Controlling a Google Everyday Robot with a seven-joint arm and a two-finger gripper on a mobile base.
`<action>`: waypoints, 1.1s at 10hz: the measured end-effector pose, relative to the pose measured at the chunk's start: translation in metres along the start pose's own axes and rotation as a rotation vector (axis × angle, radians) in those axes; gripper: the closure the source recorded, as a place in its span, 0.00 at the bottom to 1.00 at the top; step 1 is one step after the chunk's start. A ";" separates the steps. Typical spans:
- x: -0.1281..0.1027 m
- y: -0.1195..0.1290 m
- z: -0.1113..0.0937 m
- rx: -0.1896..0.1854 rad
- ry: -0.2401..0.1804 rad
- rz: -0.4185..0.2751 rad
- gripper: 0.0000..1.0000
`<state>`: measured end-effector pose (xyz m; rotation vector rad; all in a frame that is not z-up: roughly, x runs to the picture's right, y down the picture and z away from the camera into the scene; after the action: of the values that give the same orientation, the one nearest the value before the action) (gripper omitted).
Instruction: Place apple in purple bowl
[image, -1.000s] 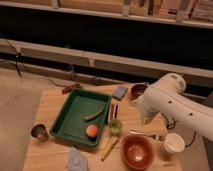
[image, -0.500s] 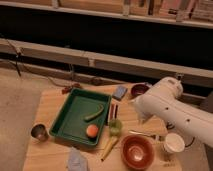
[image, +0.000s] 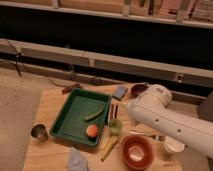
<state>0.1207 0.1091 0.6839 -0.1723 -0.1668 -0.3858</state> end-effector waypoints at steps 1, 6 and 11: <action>-0.002 -0.004 0.003 0.028 0.002 0.002 0.35; -0.033 -0.027 0.013 0.093 -0.002 -0.046 0.35; -0.048 -0.044 0.018 0.166 0.018 -0.117 0.35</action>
<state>0.0576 0.0903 0.6980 0.0049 -0.1914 -0.4874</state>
